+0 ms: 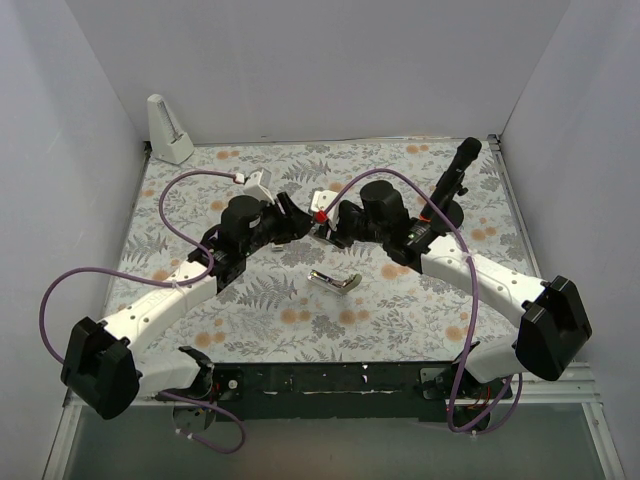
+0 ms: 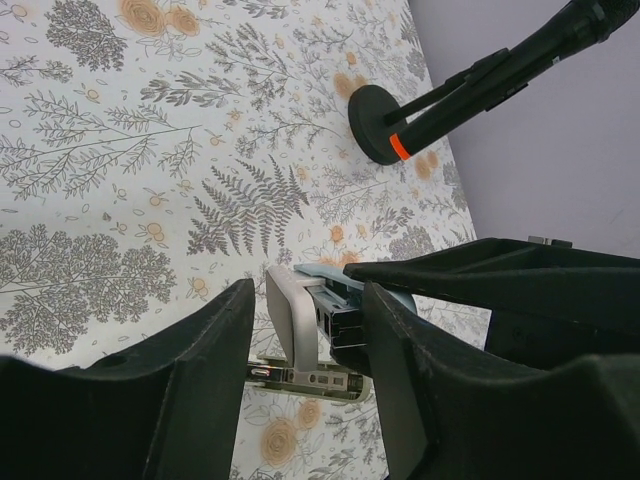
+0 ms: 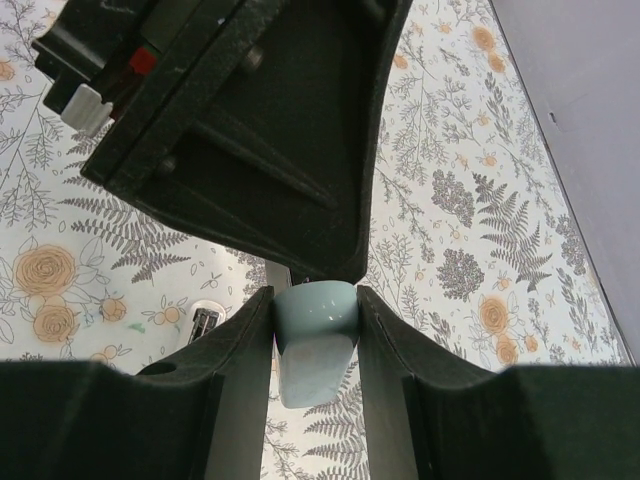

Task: Load the staples into the stapler

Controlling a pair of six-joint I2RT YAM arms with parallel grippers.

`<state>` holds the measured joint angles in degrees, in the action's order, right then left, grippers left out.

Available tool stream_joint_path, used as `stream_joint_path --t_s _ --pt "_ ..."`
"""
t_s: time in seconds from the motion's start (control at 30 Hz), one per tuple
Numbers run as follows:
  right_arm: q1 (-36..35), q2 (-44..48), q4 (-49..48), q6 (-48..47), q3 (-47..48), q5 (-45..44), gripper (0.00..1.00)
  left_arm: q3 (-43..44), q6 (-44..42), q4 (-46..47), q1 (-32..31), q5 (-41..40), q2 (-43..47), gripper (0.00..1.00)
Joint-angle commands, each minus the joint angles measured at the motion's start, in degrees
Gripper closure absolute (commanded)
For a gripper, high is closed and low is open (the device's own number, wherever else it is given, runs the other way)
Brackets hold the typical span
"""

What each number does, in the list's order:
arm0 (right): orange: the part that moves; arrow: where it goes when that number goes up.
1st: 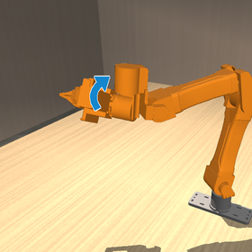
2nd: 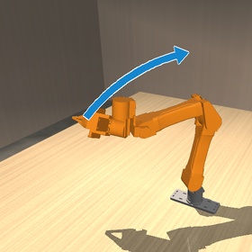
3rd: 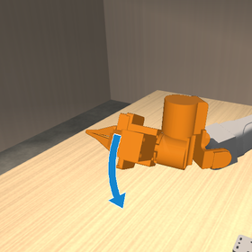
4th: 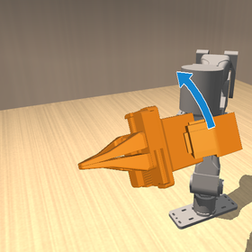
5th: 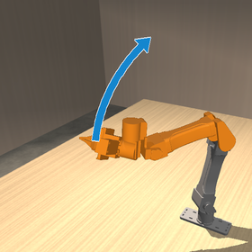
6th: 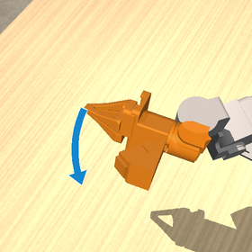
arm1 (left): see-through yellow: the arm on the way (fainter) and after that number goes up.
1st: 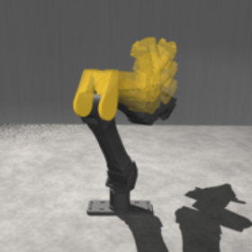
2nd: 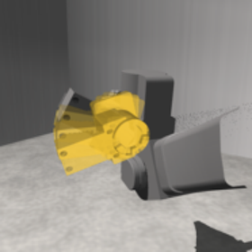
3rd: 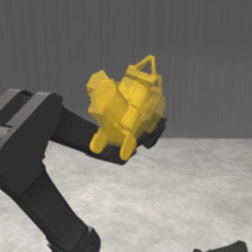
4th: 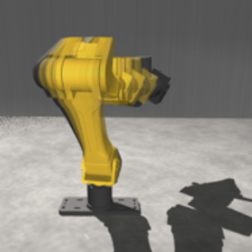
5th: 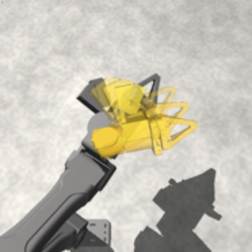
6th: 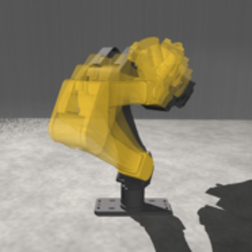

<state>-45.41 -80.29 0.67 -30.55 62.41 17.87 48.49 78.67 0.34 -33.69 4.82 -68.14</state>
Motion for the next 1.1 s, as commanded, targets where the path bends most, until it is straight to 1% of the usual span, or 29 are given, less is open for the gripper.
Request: stream_joint_path --t_s 0.0,0.03,0.1,0.47,0.73,0.83,0.93,1.0,1.07 --pt "-0.4 1.7 -5.2 0.4 0.0 -1.2 0.99 0.8 -1.6 -3.5 -1.6 -4.1 2.4 0.55" --pt "-0.6 1.6 -5.3 0.4 0.0 -1.3 0.99 0.7 -1.7 -3.9 -1.8 -4.1 2.5 0.55" --pt "-0.5 1.5 -5.3 0.5 0.0 -1.5 0.99 0.7 -1.9 -4.6 -2.3 -6.7 3.0 0.56" --pt "-0.6 0.5 -5.2 0.7 0.1 -2.3 0.99 0.6 -2.2 -6.6 -3.0 -8.5 4.8 0.59" --pt "-0.7 0.3 -5.6 0.7 0.2 -2.3 0.99 1.4 -2.6 -7.3 -3.0 -6.4 3.7 0.59" --pt "-0.7 0.3 -5.5 0.7 0.0 -2.4 0.99 0.9 -2.3 -7.2 -3.1 -6.8 3.7 0.6" --pt "-0.7 0.6 -5.6 0.7 -0.2 -2.0 0.99 0.9 -2.5 -7.4 -3.1 -7.7 3.5 0.62" --pt "-0.7 0.5 -5.6 0.7 -0.3 -2.0 0.99 0.8 -2.4 -7.3 -3.1 -8.5 3.4 0.68" --pt "-0.7 0.7 -5.6 0.7 -0.4 -1.8 0.99 0.9 -2.4 -7.3 -3.1 -8.9 3.5 0.69"
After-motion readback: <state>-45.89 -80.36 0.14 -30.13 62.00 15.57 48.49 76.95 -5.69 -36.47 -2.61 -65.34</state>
